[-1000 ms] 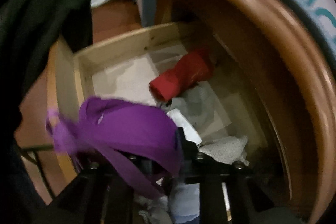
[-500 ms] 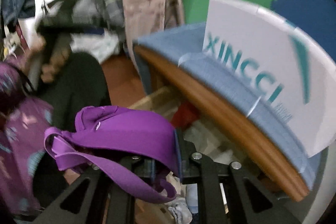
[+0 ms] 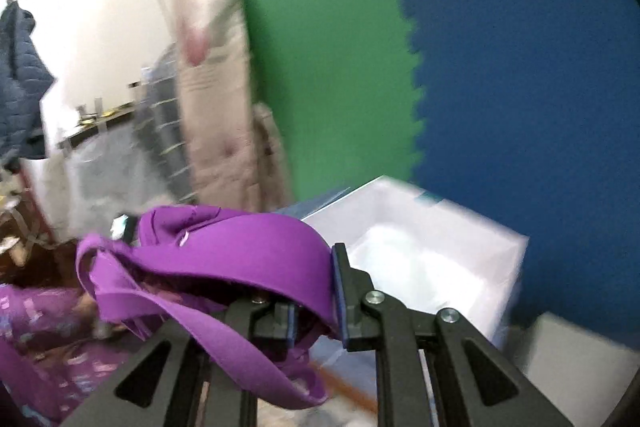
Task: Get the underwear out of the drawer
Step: 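Carry the purple bra with the right gripper and drop it into the shoebox, then lower the left gripper into the drawer and grasp the grey rolled sock, then lift the grey sock with the left gripper and release it into the shoebox, then move the right gripper down into the drawer toward the remaining underwear, then close the right gripper on the light floral underwear in the drawer, then lift the floral underwear with the right gripper and release it into the shoebox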
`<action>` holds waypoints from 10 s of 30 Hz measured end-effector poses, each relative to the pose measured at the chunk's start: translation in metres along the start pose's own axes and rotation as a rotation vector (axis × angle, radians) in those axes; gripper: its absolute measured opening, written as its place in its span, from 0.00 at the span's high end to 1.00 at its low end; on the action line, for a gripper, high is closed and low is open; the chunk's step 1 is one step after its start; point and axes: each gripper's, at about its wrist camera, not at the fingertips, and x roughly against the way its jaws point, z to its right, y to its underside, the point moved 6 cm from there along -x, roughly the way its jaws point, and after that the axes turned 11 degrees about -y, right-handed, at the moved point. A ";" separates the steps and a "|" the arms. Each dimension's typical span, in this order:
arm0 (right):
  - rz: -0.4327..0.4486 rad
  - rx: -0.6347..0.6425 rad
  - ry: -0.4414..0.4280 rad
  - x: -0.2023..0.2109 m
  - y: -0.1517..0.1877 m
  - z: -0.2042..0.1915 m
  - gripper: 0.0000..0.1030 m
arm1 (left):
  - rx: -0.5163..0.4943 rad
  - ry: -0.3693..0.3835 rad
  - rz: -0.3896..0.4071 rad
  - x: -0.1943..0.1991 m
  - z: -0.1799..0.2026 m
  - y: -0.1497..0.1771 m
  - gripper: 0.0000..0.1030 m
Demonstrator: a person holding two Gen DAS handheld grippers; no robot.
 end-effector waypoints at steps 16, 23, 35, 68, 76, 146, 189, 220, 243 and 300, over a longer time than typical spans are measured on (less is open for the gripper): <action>-0.146 -0.109 0.415 -0.097 0.000 0.190 0.86 | -0.029 -0.011 -0.004 -0.002 0.004 -0.001 0.01; -0.248 -0.087 0.475 -0.132 0.027 0.206 0.86 | -0.026 -0.004 -0.013 -0.004 0.005 -0.001 0.01; -0.413 -0.066 0.490 -0.137 0.058 0.197 0.29 | -0.030 -0.009 -0.011 -0.004 0.005 0.000 0.01; 0.146 -0.275 0.519 0.092 0.198 0.100 0.27 | -0.301 0.031 0.064 0.018 0.071 0.028 0.01; 0.123 -0.251 0.531 0.090 0.203 0.092 0.26 | -0.337 0.352 -0.339 -0.017 0.183 0.121 0.01; 0.200 -0.507 0.473 0.115 0.240 0.132 0.24 | -0.047 0.492 -0.580 0.005 0.218 0.162 0.75; 0.154 -0.467 0.491 0.105 0.234 0.128 0.24 | -0.539 0.152 -0.039 -0.025 0.288 -0.111 0.73; 0.118 -0.462 0.492 0.098 0.236 0.127 0.24 | -0.597 -0.027 0.083 -0.033 0.292 -0.116 0.26; -0.004 -0.335 0.366 0.063 0.228 0.094 0.24 | -0.294 -0.072 0.197 0.027 0.096 -0.042 0.05; -0.470 -0.798 -0.171 -0.074 0.263 -0.021 0.84 | 0.115 0.067 0.253 0.036 -0.016 -0.014 0.01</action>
